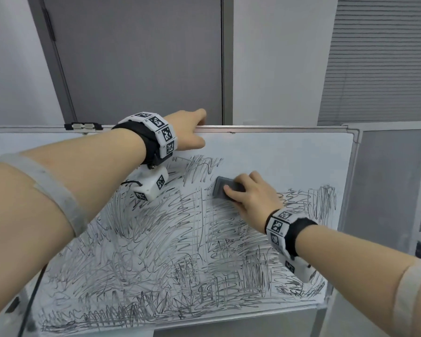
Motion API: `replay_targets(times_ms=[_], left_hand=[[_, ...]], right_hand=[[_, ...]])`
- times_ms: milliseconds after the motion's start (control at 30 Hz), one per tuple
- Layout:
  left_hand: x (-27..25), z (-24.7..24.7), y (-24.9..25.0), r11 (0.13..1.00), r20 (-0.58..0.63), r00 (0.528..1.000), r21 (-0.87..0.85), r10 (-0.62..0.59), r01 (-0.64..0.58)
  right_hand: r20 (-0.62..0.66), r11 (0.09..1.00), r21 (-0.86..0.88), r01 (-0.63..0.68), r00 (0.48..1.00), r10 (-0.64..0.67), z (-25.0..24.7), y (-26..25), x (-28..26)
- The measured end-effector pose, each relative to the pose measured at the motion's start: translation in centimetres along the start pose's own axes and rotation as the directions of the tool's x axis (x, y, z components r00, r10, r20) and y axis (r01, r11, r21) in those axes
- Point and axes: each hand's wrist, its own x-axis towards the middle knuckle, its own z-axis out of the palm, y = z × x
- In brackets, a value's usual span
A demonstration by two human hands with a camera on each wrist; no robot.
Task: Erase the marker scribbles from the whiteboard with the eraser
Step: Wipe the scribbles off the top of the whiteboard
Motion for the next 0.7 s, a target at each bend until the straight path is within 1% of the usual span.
replay_targets(times_ms=[67, 167, 233, 300, 367, 500, 567, 633, 700], left_hand=[[0.0, -0.1, -0.3, 1.0, 0.021, 1.0, 0.007, -0.005, 0.005], [-0.3, -0.6, -1.1, 1.0, 0.037, 0.999, 0.022, -0.016, 0.015], [-0.7, -0.8, -2.0, 0.997, 0.034, 0.999, 0.073, -0.037, 0.035], [-1.3, -0.8, -3.5, 0.992, -0.006, 0.998, 0.108, -0.068, 0.068], [-1.7, -0.6, -4.9, 0.99, -0.033, 0.995, 0.104, -0.097, 0.1], [-2.1, -0.6, -5.8, 0.993, -0.036, 0.995, 0.067, -0.094, 0.096], [-1.9, -0.8, -6.1, 0.994, -0.036, 0.996, 0.068, -0.087, 0.089], [-1.8, -0.9, -6.3, 0.994, -0.032, 0.996, 0.067, -0.086, 0.088], [-1.7, -1.0, -6.5, 0.996, -0.026, 0.997, 0.051, -0.074, 0.075]], right_hand=[[-0.026, 1.0, -0.017, 0.003, 1.0, -0.003, -1.0, 0.5, 1.4], [-0.13, 0.991, -0.003, -0.131, 0.983, 0.13, -3.5, 1.5, 5.1], [-0.176, 0.988, -0.004, -0.157, 0.972, 0.154, -4.4, 1.8, 6.9], [-0.183, 0.991, -0.027, -0.133, 0.975, 0.126, -4.1, 1.3, 7.4], [-0.158, 0.996, -0.012, -0.091, 0.983, 0.088, -2.9, 0.3, 6.5], [-0.003, 0.999, -0.008, 0.051, 0.999, -0.051, 0.6, -1.9, 3.8], [0.025, 0.995, -0.024, 0.093, 0.995, -0.093, 0.8, -1.7, 3.9], [-0.013, 0.997, -0.036, 0.075, 0.997, -0.076, -0.2, -0.9, 5.3], [-0.105, 0.999, -0.032, -0.009, 0.994, 0.005, -1.7, -0.3, 7.2]])
